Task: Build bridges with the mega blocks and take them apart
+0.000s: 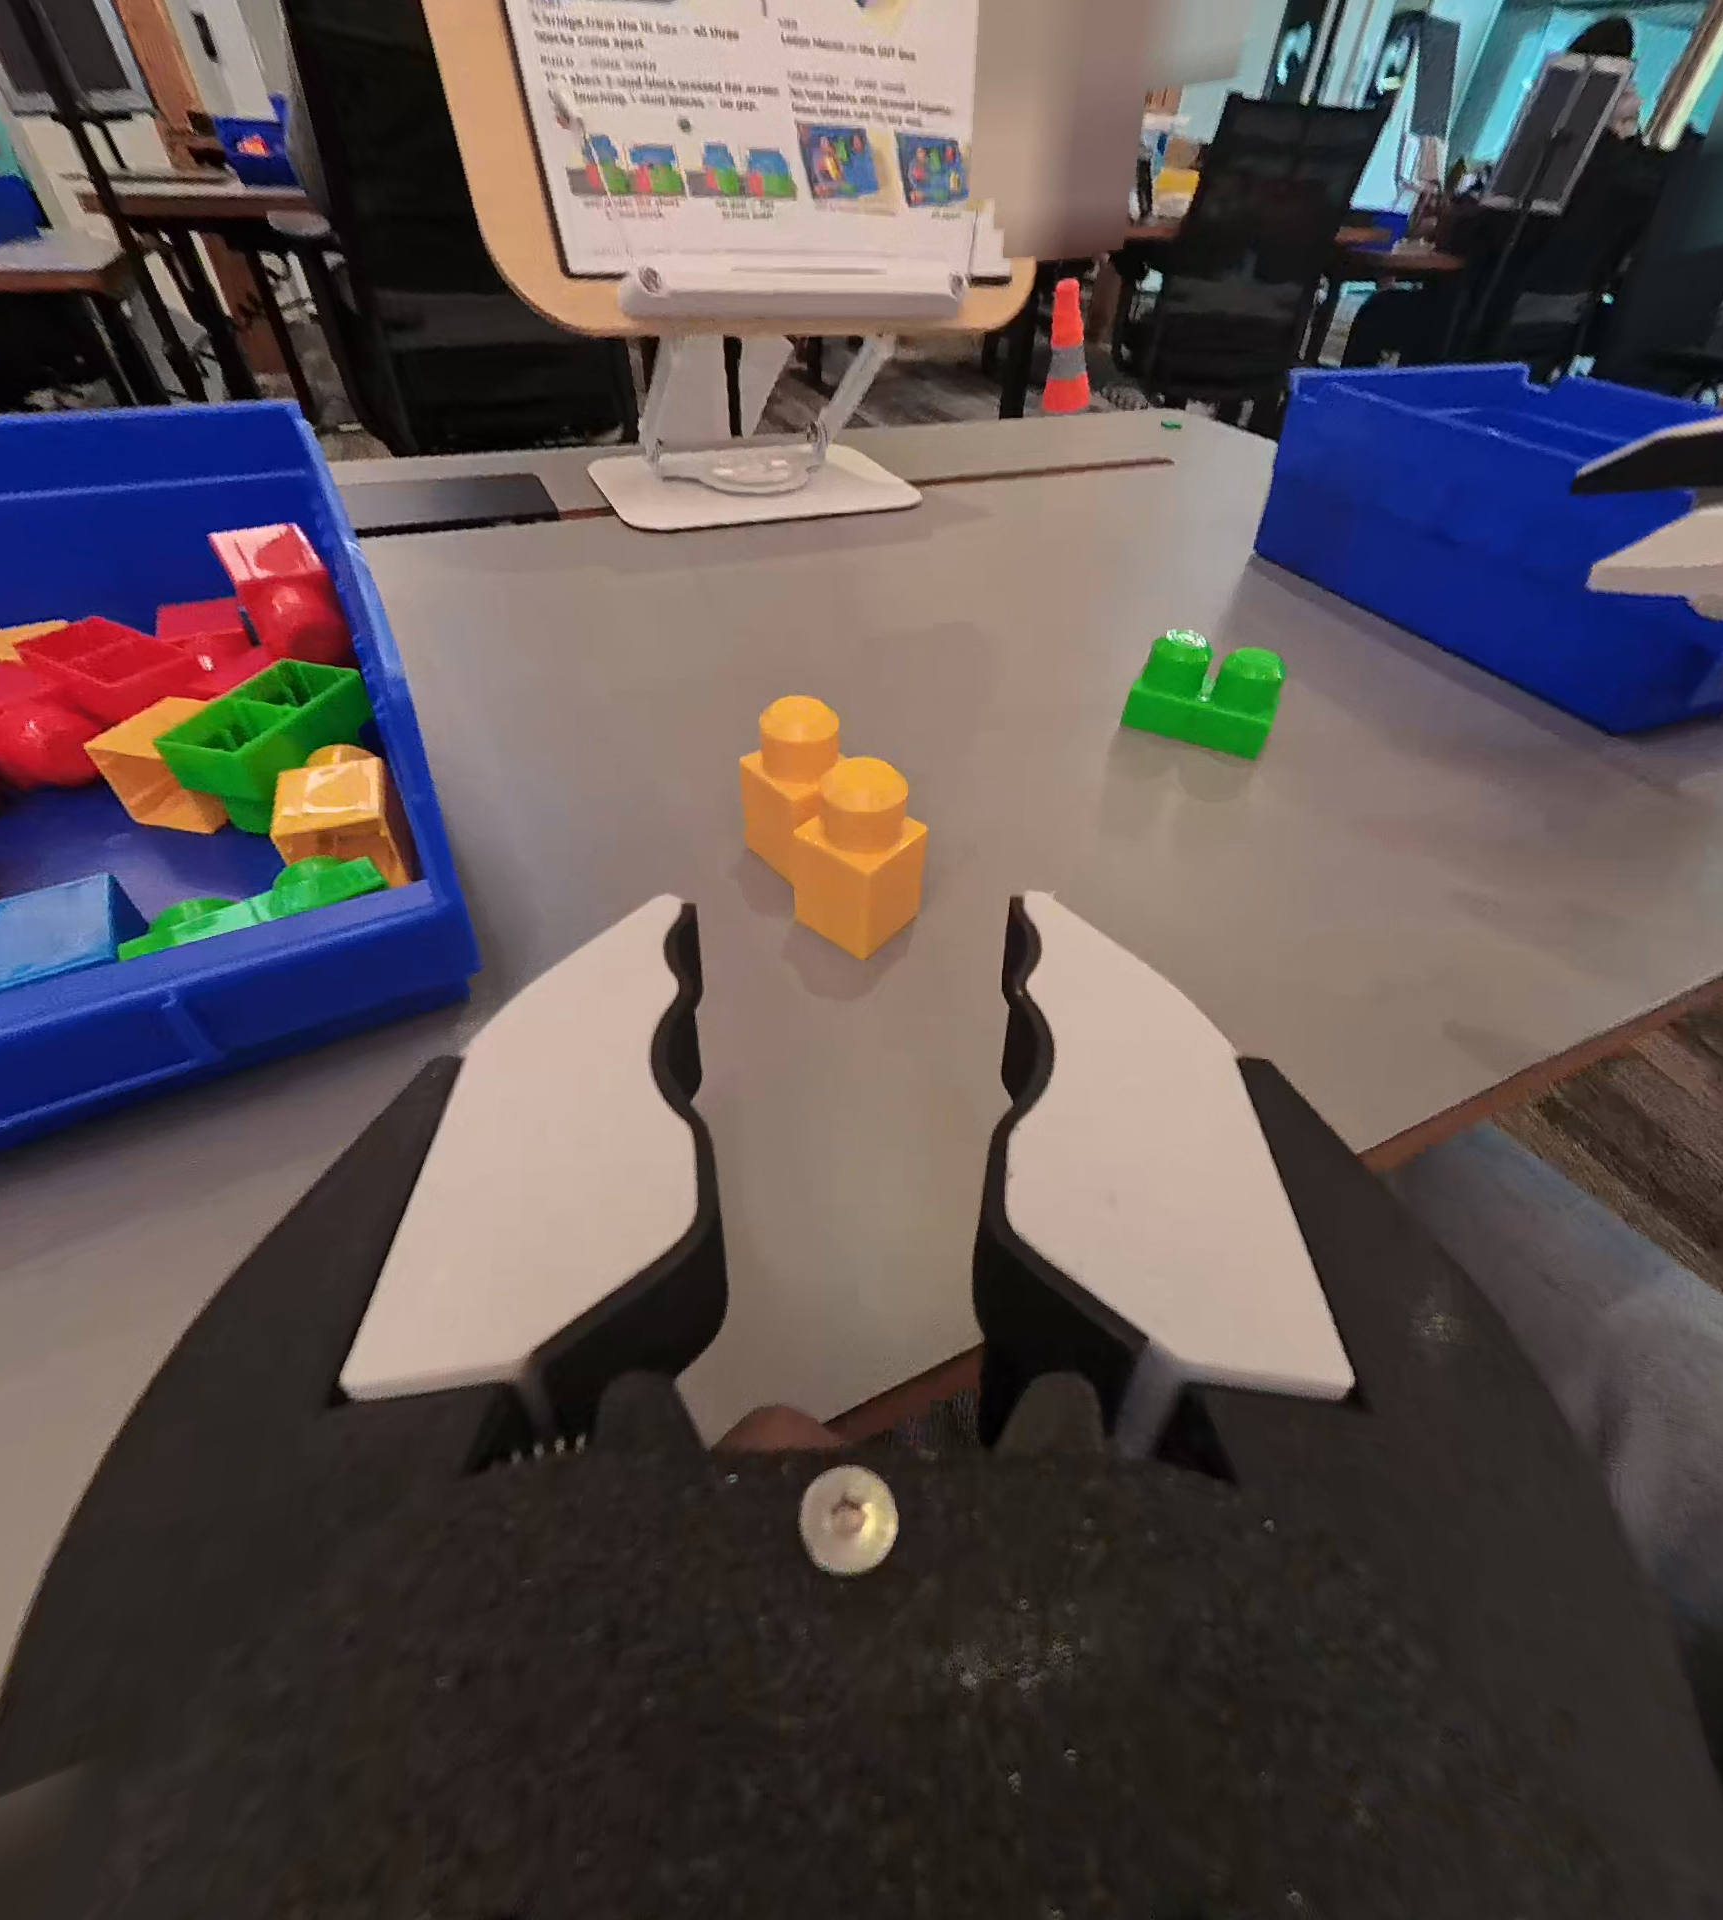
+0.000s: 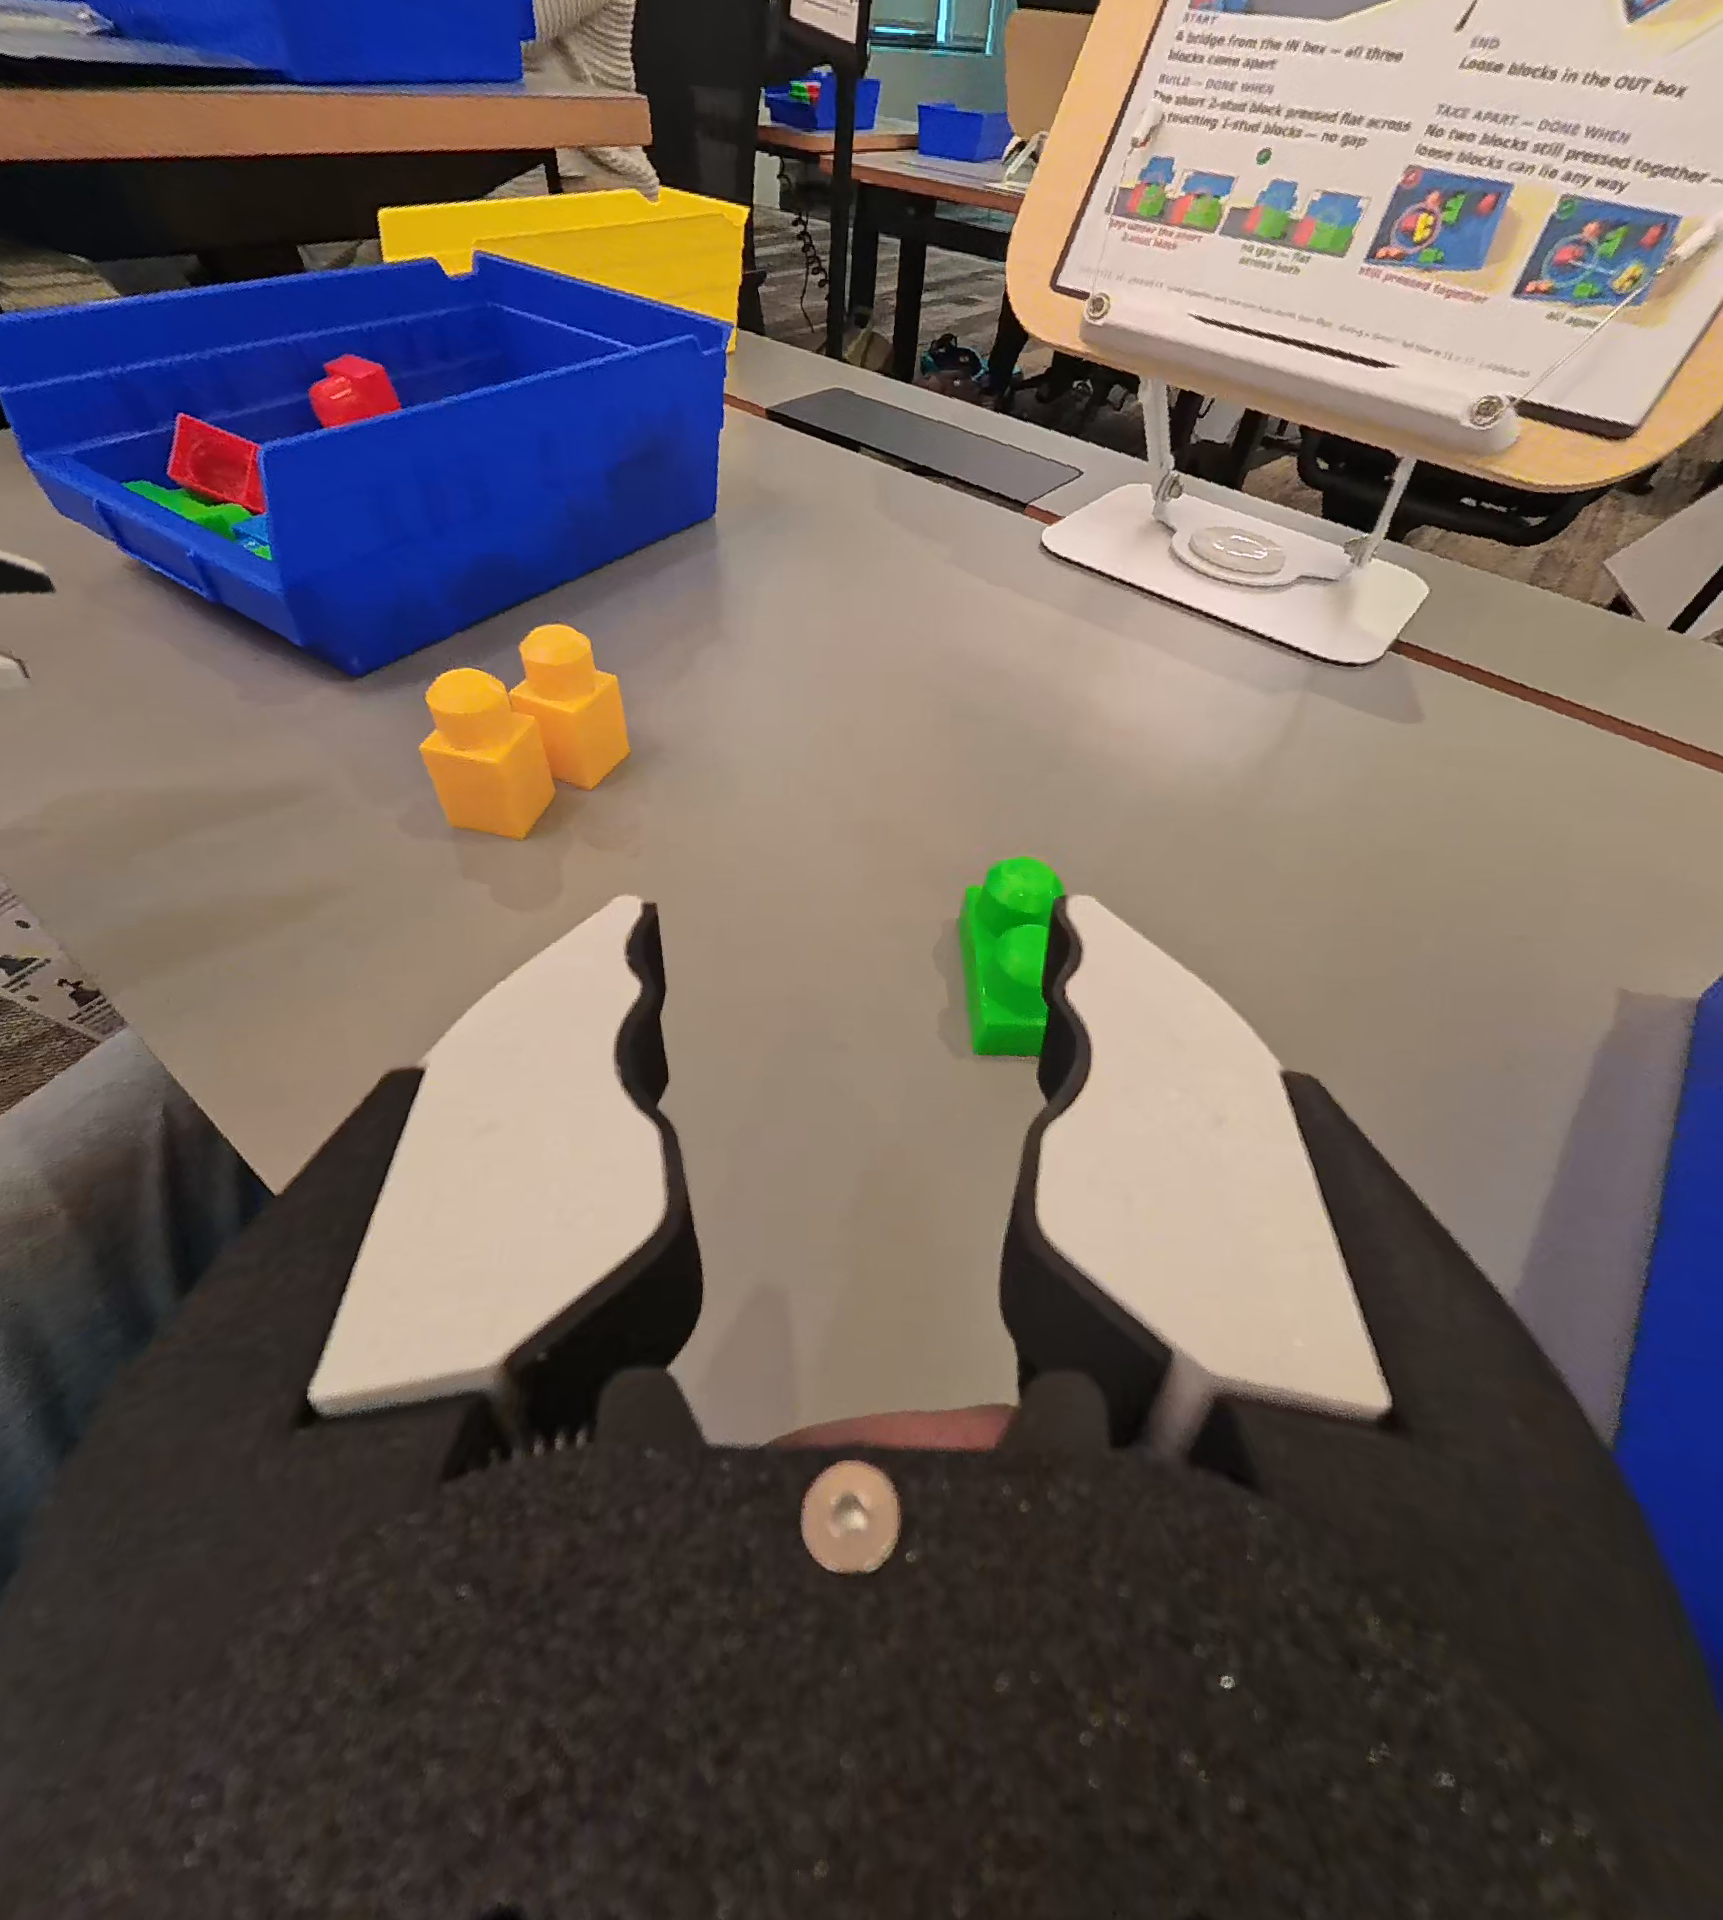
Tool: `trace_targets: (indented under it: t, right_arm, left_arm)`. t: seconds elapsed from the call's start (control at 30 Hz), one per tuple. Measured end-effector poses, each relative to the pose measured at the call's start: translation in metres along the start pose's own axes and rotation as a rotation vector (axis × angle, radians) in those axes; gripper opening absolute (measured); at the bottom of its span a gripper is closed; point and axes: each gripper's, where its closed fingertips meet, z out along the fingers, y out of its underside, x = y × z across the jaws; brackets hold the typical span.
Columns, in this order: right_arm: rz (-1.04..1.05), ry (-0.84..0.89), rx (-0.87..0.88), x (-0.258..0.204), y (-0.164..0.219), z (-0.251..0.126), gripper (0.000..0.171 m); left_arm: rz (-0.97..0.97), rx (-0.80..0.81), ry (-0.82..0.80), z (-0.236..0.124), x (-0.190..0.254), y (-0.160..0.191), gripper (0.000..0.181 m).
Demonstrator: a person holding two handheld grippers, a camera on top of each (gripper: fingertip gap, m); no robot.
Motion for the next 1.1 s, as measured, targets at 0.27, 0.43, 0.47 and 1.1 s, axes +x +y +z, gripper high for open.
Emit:
trace_targets:
  t: [0.27,0.43,0.47,1.1]
  right_arm:
    - [-0.065,-0.041,-0.01,-0.009,0.008,0.009,0.067]
    - [-0.09,-0.058,-0.022,-0.013,0.014,0.01,0.067]
    - [-0.091,-0.06,-0.022,-0.013,0.014,0.01,0.066]
    - [-0.004,-0.136,-0.035,-0.01,0.018,0.015,0.061]
  left_arm:
    - [0.157,-0.245,0.075,0.033,0.006,0.023,0.055]
    - [0.136,-0.424,0.079,0.056,0.001,0.052,0.018]
    - [0.118,-0.451,0.082,0.059,0.001,0.055,0.01]
    - [0.111,-0.632,0.052,0.108,-0.018,0.067,0.0]
